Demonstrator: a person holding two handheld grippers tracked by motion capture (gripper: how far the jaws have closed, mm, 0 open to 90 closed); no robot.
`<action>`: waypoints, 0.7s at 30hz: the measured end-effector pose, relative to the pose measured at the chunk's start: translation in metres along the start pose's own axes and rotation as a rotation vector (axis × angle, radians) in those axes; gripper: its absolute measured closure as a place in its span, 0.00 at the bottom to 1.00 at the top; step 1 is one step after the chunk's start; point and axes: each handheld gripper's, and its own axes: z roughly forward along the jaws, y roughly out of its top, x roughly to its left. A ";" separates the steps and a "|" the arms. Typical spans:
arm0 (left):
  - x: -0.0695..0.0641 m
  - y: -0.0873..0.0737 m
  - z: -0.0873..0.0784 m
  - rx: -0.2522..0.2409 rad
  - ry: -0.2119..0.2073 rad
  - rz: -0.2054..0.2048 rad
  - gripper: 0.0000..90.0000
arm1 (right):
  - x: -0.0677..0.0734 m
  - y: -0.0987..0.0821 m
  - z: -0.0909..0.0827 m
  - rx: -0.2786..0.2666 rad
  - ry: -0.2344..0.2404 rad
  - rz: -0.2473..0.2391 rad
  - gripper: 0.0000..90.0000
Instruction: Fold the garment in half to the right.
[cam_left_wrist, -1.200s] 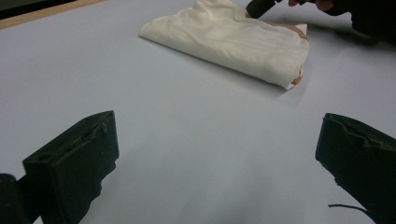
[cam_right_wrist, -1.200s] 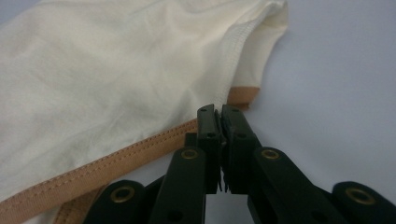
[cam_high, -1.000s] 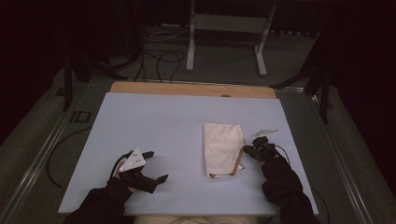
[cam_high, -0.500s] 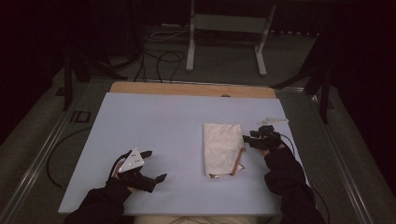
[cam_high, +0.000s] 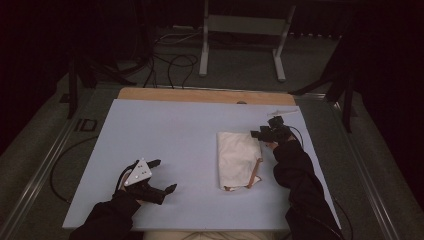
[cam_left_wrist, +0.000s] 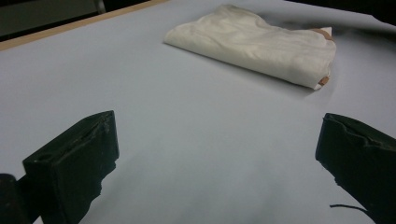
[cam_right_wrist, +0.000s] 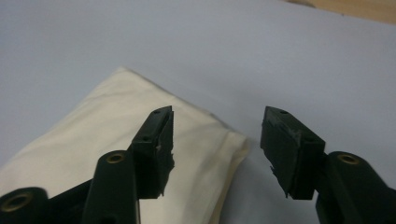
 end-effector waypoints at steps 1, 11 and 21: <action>0.000 0.000 0.000 -0.004 -0.001 -0.002 0.00 | -0.002 0.001 0.004 0.009 -0.003 0.009 0.48; 0.003 0.001 -0.002 -0.023 -0.009 -0.035 0.00 | -0.013 -0.004 0.028 0.103 0.002 -0.002 0.80; 0.003 0.002 -0.002 -0.029 -0.011 -0.037 0.00 | -0.001 0.003 0.018 0.050 -0.084 -0.123 0.99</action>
